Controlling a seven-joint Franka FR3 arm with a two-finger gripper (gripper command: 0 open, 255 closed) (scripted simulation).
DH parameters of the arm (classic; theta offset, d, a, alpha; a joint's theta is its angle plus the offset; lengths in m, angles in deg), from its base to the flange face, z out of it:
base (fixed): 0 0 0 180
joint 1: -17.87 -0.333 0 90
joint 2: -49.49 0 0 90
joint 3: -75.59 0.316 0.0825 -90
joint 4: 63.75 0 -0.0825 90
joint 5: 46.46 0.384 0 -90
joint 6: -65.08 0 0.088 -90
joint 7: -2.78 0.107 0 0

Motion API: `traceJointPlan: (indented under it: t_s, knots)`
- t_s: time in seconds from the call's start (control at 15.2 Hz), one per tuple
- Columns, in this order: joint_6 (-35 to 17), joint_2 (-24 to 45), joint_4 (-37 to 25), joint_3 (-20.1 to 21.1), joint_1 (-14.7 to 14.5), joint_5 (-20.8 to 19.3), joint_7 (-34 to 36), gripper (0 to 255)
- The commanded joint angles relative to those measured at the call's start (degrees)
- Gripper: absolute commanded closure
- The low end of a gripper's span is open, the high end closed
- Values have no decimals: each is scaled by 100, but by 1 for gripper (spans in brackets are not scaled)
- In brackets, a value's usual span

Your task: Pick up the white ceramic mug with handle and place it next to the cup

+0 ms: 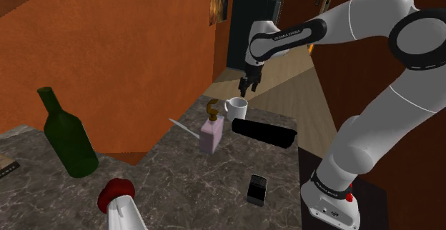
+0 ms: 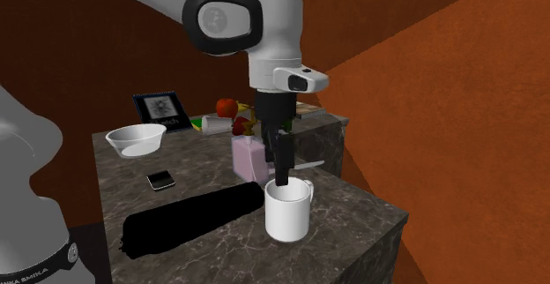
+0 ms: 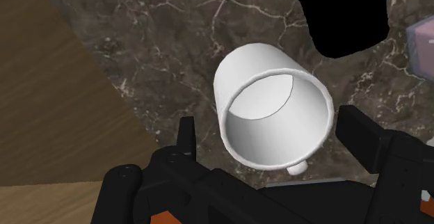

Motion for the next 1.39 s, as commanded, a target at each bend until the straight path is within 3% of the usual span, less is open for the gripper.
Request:
traceJointPlan:
  t_s: [0.0,0.2,0.66,1.19,1.25,1.32]
  knots:
    - [-288,455,-132,-58,9,42,-91,0]
    - [-567,1052,-395,-142,50,123,-257,0]
    - [-1106,1346,-145,-146,54,191,-307,0]
    - [-1149,1373,-128,-146,55,198,-312,0]
    - [-1149,1373,-128,-146,55,198,-312,255]
    - [-1149,1373,-128,-146,55,198,-312,255]
